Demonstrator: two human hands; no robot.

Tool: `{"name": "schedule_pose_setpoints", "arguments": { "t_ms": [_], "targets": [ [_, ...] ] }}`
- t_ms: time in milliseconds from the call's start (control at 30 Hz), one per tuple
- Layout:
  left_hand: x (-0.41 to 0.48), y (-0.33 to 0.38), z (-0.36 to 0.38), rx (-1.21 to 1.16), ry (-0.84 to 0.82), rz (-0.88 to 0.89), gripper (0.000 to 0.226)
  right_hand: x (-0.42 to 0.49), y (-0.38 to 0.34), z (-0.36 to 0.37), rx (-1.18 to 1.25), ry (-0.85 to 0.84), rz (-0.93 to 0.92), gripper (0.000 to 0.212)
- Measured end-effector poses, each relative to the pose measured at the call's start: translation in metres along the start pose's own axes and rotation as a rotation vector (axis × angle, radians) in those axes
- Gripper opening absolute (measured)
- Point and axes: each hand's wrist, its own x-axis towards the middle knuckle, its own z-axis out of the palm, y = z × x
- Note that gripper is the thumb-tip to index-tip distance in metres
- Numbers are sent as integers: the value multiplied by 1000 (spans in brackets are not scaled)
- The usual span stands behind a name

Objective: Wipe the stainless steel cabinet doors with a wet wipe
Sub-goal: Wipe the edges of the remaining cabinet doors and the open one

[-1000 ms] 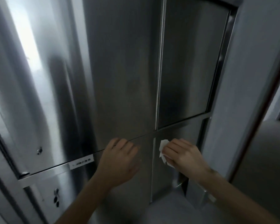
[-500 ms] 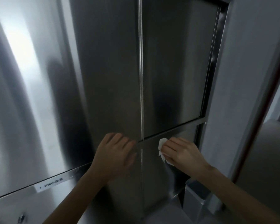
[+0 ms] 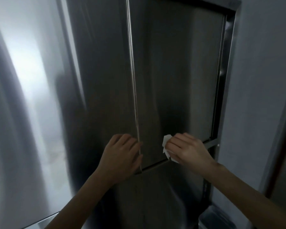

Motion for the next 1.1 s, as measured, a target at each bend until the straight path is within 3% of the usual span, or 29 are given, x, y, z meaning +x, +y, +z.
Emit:
{"name": "schedule_pose_setpoints", "arguments": {
  "t_ms": [333,633,900,1100],
  "targets": [
    [51,16,29,90,-132,-139,39,-9,87,36,63,68,-113,27],
    [99,28,19,267,-134,-296,38,26,146,39,184,251,-277,15],
    [119,-24,-4,424,-123,-394,50,89,153,66,433,350,-193,16],
    [146,-85,-14,484,-131,-457,65,157,148,78,459,474,-157,14]
  ]
}}
